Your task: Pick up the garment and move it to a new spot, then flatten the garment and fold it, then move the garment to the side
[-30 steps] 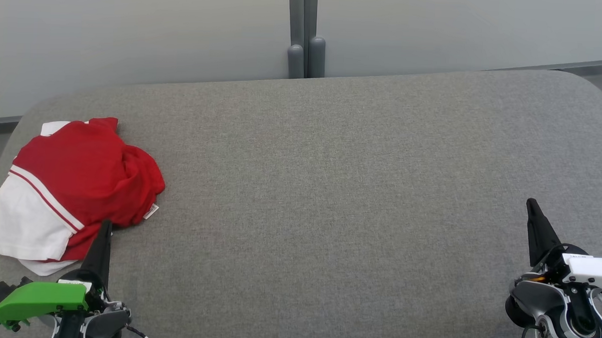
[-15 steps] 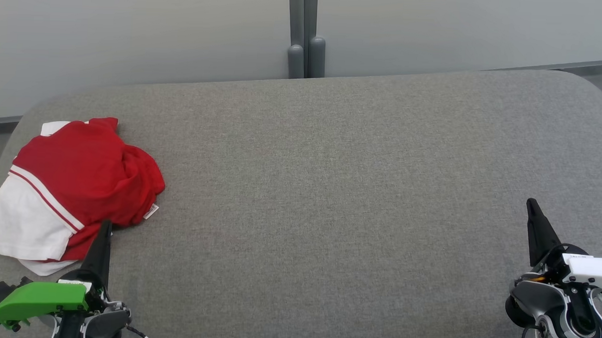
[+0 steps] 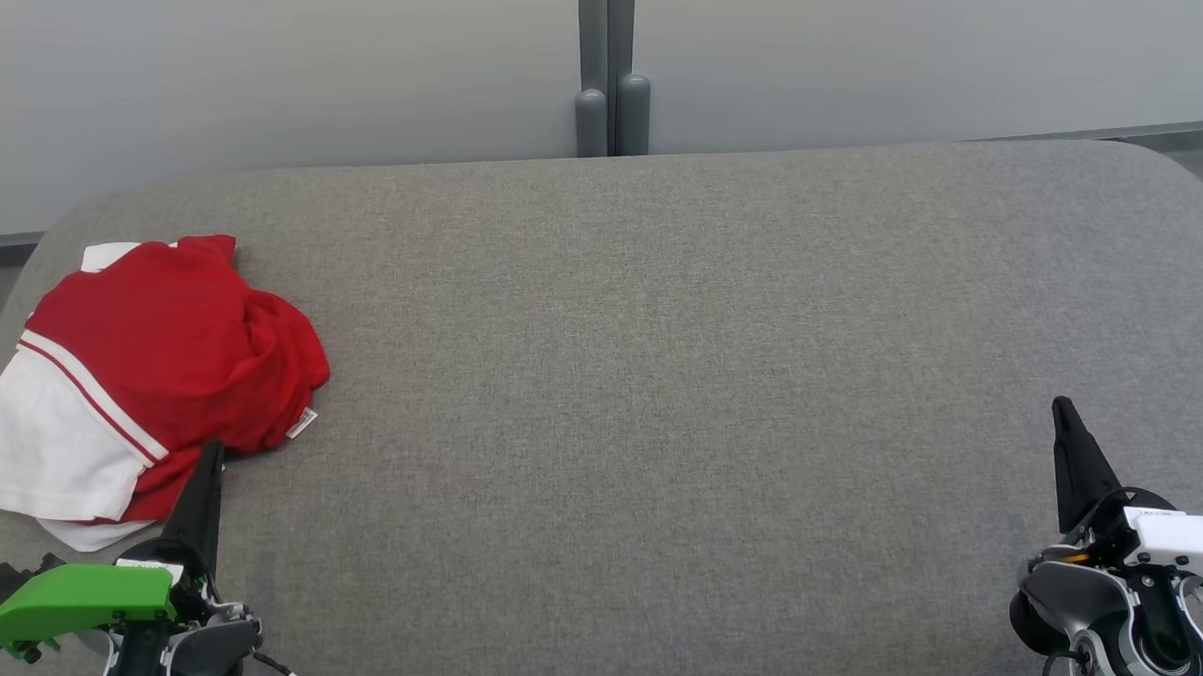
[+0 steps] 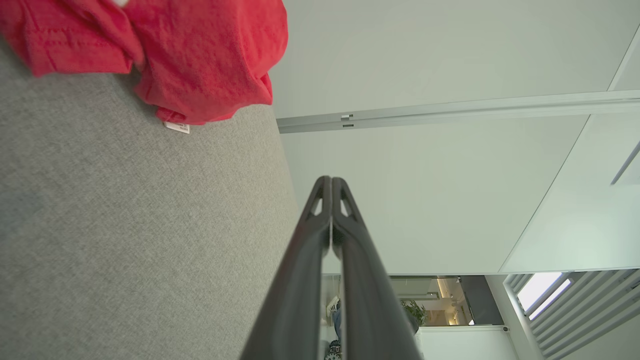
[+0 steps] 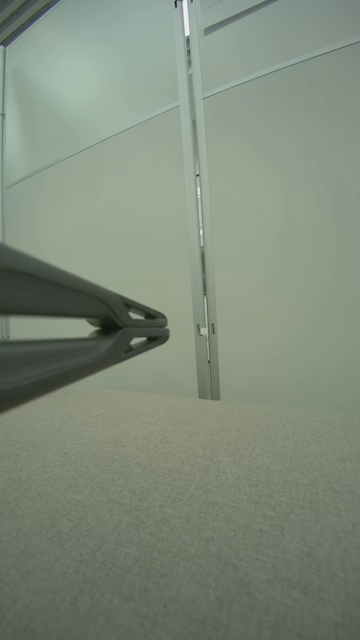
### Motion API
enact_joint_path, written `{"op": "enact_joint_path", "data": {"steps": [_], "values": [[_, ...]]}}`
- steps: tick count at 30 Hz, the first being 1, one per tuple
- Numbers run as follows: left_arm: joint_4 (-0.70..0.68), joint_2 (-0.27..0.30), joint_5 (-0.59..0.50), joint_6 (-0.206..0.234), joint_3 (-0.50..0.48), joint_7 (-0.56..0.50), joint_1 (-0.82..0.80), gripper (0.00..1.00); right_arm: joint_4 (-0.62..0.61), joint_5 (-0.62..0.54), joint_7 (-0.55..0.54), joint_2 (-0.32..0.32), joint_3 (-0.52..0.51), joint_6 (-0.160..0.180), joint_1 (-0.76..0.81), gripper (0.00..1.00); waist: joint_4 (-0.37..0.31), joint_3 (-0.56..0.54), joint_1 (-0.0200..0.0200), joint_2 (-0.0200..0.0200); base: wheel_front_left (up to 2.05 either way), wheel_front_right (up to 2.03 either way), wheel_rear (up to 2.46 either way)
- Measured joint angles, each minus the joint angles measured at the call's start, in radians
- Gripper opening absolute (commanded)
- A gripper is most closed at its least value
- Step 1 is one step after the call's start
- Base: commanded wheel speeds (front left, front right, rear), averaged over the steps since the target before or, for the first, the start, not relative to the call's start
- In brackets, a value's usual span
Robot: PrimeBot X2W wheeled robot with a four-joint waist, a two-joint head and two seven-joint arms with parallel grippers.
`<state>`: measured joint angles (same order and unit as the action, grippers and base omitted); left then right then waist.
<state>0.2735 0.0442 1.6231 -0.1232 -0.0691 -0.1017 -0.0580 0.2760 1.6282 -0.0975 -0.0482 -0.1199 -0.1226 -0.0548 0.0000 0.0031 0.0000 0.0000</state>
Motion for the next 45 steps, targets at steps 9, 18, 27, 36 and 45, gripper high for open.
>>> {"op": "enact_joint_path", "data": {"steps": [9,18,27,36,45], "values": [[0.017,-0.004,0.000,0.000,0.003,0.000,0.009,0.00,0.017,0.000,0.000,0.007,0.000,0.001,0.009,0.00,0.000,0.000,0.0000,0.0000,0.00,0.00,0.00],[0.017,-0.015,0.000,0.001,0.014,0.007,0.033,1.00,0.015,-0.016,0.012,0.017,0.011,0.001,0.037,1.00,0.000,0.000,0.0000,0.0000,0.00,0.00,0.00],[-0.012,0.012,-0.106,0.001,0.055,0.067,0.033,1.00,-0.016,-0.193,0.066,-0.054,0.070,0.002,0.039,1.00,0.000,-0.001,0.0000,0.0000,0.00,0.00,0.00],[-0.014,0.043,-0.255,0.001,0.101,0.096,0.033,1.00,-0.055,-0.390,0.090,-0.076,0.118,0.034,0.039,1.00,0.000,-0.002,0.0000,0.0000,0.00,0.00,0.00],[-0.028,0.059,-0.416,0.027,0.125,0.128,0.033,1.00,-0.077,-0.551,0.124,-0.094,0.171,0.064,0.039,1.00,0.002,-0.004,0.0000,0.0000,0.00,0.00,0.00]]}}
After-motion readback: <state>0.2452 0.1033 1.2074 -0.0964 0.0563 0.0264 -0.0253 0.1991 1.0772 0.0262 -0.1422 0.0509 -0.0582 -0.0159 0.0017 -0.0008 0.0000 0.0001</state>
